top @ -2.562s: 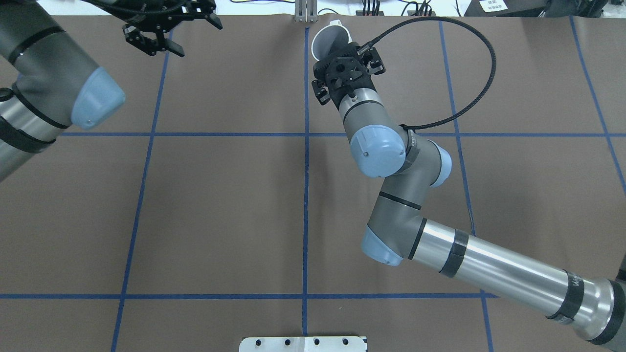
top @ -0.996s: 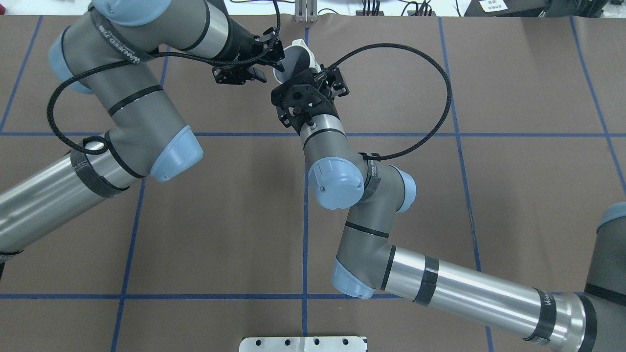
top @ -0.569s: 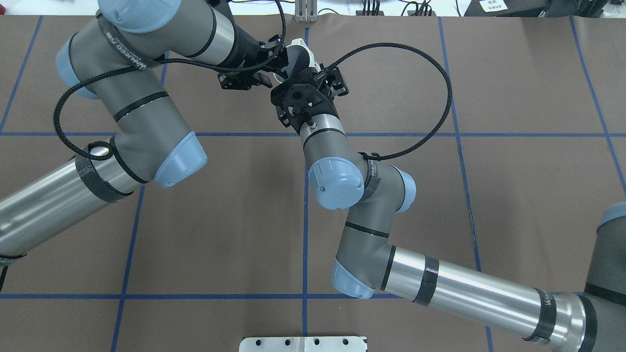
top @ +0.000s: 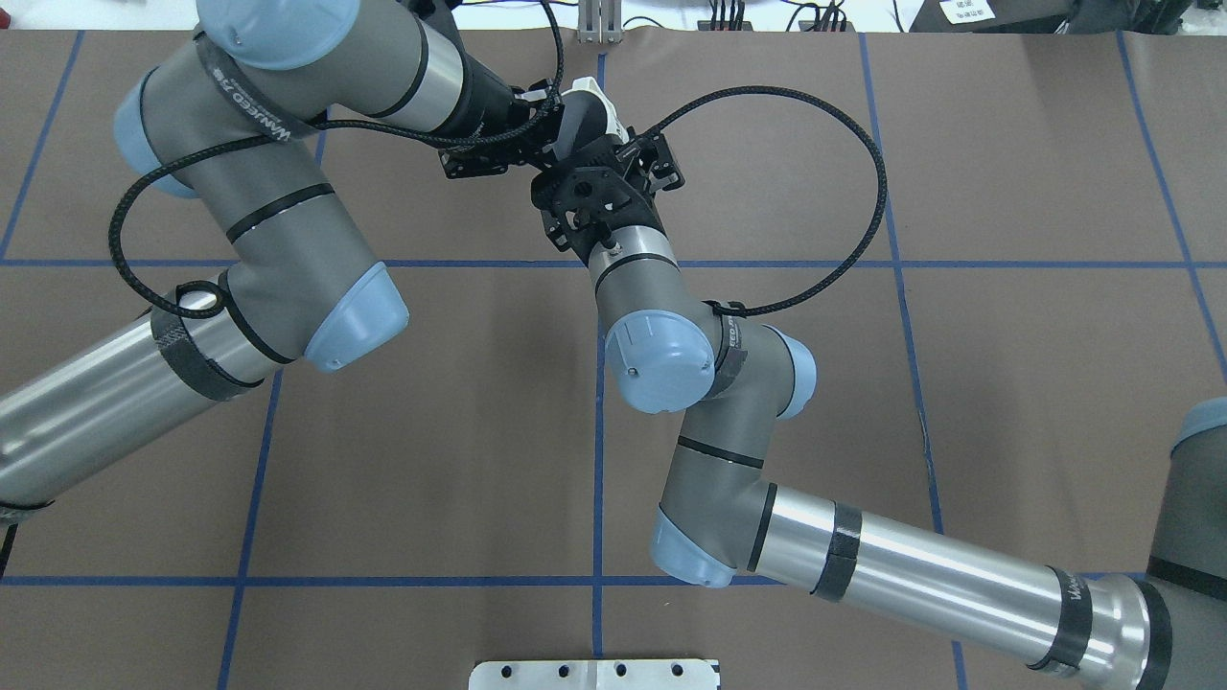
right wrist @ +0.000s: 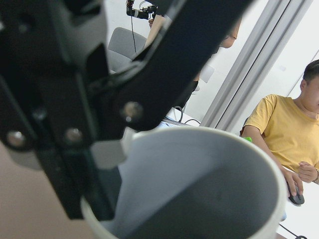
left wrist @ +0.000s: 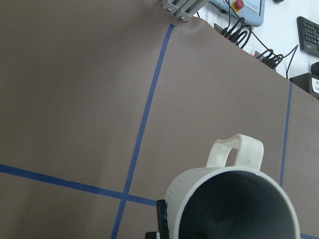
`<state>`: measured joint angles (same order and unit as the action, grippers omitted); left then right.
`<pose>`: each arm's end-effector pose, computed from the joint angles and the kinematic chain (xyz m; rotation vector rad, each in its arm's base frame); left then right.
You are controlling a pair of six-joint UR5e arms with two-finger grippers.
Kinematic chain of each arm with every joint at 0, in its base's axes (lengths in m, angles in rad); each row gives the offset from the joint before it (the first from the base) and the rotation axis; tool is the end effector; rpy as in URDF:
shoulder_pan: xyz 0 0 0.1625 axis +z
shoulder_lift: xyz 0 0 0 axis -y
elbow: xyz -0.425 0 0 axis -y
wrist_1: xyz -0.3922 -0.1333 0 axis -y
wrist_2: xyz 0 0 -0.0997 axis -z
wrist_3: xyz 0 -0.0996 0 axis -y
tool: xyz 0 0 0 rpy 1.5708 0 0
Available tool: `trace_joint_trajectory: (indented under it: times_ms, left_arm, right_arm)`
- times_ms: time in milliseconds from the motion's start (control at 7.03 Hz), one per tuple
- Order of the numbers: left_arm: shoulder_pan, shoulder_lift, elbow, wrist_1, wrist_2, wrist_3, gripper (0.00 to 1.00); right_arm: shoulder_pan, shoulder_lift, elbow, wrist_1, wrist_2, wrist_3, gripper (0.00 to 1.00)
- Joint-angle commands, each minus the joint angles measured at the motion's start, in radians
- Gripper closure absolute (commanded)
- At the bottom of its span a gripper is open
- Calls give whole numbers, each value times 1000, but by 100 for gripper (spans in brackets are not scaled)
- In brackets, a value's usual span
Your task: Left arm hands cup to right arm to dump lemon
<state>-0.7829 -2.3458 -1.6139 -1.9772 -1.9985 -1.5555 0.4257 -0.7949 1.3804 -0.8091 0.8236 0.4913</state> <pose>0.4204 -0.5481 0.1169 0.1255 1.2607 -0.4016 -0.5708 -0.4795 0.1681 1.3165 -0.4980 -0.0393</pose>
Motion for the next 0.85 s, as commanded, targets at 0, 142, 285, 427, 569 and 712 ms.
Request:
trace_joint_trajectory:
  times_ms: [0,142,285,427,569,712]
  left_arm:
    - [2,-3,6,0,0,2,100]
    - [2,-4,8,0,0,2,100]
    - [2,-4,9,1,0,2,100]
    - [2,-4,9,1,0,3,100]
    - [2,-4,9,1,1,14,100]
    - [2,-4,9,1,1,15,100]
  right_arm:
    - [-1,3,3,1,-3,1,1]
    - [-5,-6,6,2,-30,1,0]
    - [-10,-9,11,4,-64,1,0]
    - [-13,-17,25,4,-66,0,0]
    - [-21,-26,37,4,-66,0,0]
    - [-34,-38,52,4,-70,-2,0]
